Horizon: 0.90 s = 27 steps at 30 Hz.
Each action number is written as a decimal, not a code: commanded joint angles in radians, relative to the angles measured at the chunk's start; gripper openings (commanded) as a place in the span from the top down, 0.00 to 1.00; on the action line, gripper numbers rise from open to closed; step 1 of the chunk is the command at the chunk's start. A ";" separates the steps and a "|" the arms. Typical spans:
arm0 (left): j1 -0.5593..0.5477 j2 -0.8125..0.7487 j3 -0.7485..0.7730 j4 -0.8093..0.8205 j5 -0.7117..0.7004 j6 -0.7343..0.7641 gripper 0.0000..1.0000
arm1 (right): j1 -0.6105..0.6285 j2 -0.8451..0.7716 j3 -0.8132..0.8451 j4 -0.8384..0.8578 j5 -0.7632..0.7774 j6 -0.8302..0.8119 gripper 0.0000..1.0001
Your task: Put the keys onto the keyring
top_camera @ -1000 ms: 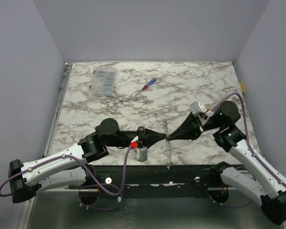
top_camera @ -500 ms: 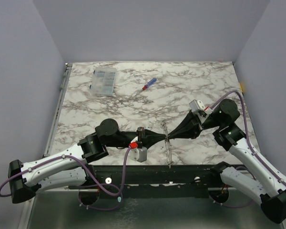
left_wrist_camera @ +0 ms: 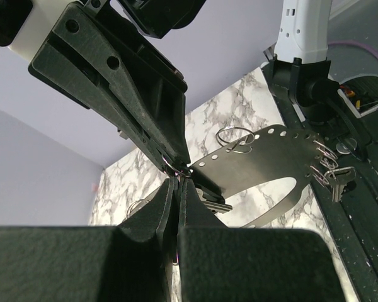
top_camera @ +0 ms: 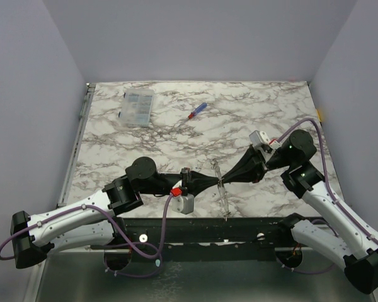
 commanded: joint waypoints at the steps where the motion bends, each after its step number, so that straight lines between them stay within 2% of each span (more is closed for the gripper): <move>1: -0.005 -0.015 -0.019 0.000 0.031 0.000 1.00 | 0.000 -0.011 0.035 0.006 0.018 0.005 0.99; 16: -0.004 -0.024 -0.028 0.004 -0.001 0.003 1.00 | 0.000 -0.028 0.035 0.032 0.034 0.006 0.99; 20: -0.004 -0.031 -0.030 0.008 -0.006 -0.009 0.78 | 0.000 -0.030 0.034 0.042 0.042 0.011 0.99; 22: -0.004 -0.037 -0.031 0.011 -0.010 -0.017 0.70 | -0.001 -0.033 0.032 0.047 0.047 0.014 0.99; 27: -0.004 -0.062 -0.050 0.047 -0.035 -0.054 0.66 | 0.000 -0.051 0.017 0.069 0.089 0.010 0.99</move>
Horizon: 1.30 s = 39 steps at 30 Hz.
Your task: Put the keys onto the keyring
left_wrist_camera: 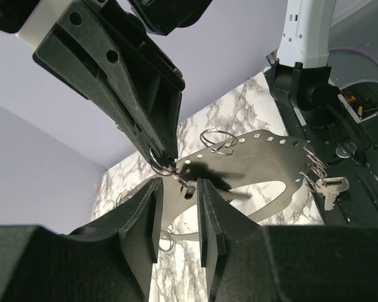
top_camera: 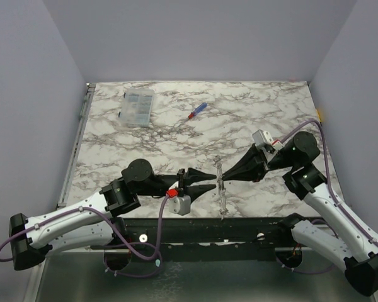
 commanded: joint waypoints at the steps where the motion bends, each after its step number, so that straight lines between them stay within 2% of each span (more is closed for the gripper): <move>1: -0.003 -0.042 -0.043 0.060 -0.037 -0.062 0.66 | -0.001 -0.035 0.008 0.070 0.069 0.006 0.99; 9: -0.003 -0.076 -0.096 0.233 -0.131 -0.262 0.64 | -0.001 -0.102 -0.076 0.215 0.161 0.038 0.99; 12: -0.003 -0.085 -0.129 0.359 -0.220 -0.389 0.63 | 0.000 -0.110 -0.087 0.249 0.170 0.056 1.00; 16: -0.003 -0.072 -0.126 0.409 -0.332 -0.506 0.64 | -0.001 -0.132 -0.125 0.340 0.197 0.109 0.99; 21: -0.004 -0.032 -0.107 0.421 -0.268 -0.558 0.66 | -0.001 -0.151 -0.175 0.462 0.219 0.183 0.99; 30: -0.004 0.038 -0.099 0.512 -0.138 -0.602 0.67 | -0.001 -0.184 -0.189 0.471 0.241 0.186 0.99; 39: -0.004 0.074 -0.093 0.558 -0.103 -0.636 0.69 | -0.001 -0.188 -0.199 0.494 0.234 0.200 0.99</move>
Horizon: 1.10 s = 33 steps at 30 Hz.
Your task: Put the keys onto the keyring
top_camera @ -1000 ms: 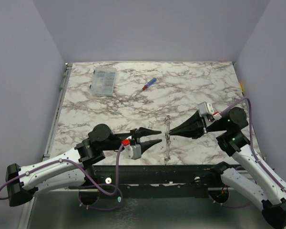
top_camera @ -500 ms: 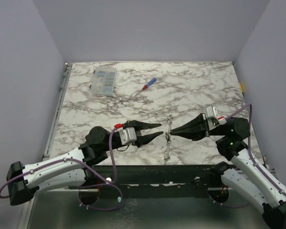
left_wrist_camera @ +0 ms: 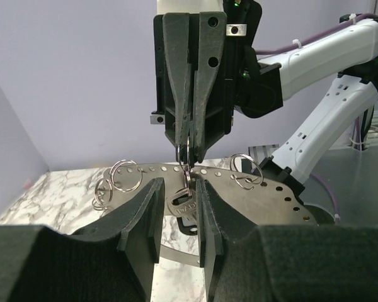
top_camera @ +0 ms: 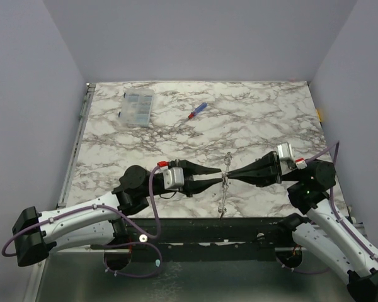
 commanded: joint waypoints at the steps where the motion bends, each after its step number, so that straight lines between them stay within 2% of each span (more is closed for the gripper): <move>1: -0.004 0.016 0.033 0.056 0.051 -0.038 0.69 | 0.000 -0.010 -0.011 0.052 0.027 0.013 1.00; 17: -0.005 0.076 0.042 0.111 0.026 -0.052 0.74 | -0.001 0.006 0.000 0.057 -0.005 0.014 0.99; 29: -0.012 0.114 0.046 0.142 0.042 -0.052 0.87 | -0.001 0.019 -0.004 0.079 -0.025 0.035 0.99; 31: -0.013 0.116 0.045 0.149 0.038 -0.049 0.91 | -0.001 0.021 -0.006 0.086 -0.031 0.044 0.99; 33: -0.014 0.118 0.045 0.151 0.036 -0.038 1.00 | -0.001 0.022 -0.009 0.095 -0.036 0.052 0.99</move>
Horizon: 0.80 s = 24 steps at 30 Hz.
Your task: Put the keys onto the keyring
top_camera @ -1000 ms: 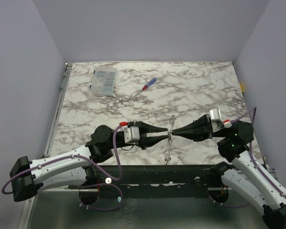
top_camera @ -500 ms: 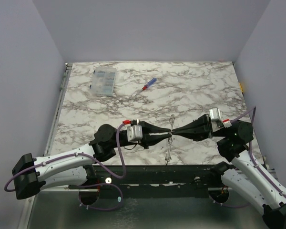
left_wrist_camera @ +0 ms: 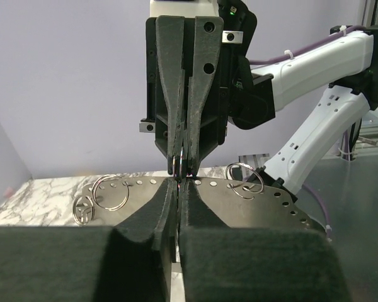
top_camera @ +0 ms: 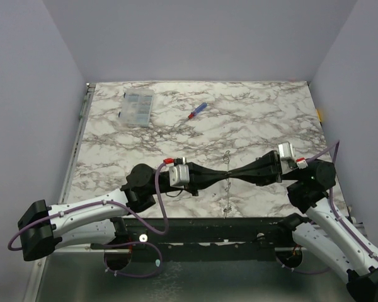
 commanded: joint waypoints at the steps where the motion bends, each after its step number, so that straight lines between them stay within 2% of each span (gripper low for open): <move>1: -0.012 0.014 0.026 0.039 0.012 0.014 1.00 | 0.001 0.004 -0.008 0.060 -0.029 0.036 0.99; 8: -0.014 0.015 0.023 0.038 0.002 0.038 1.00 | 0.001 -0.012 -0.004 0.011 -0.022 0.013 0.99; 14: -0.014 0.006 0.014 0.026 -0.015 0.061 1.00 | 0.000 -0.032 0.035 -0.169 -0.026 -0.065 0.75; 24: -0.014 0.012 0.004 0.015 -0.059 0.066 1.00 | -0.001 -0.063 0.076 -0.344 -0.006 -0.173 0.67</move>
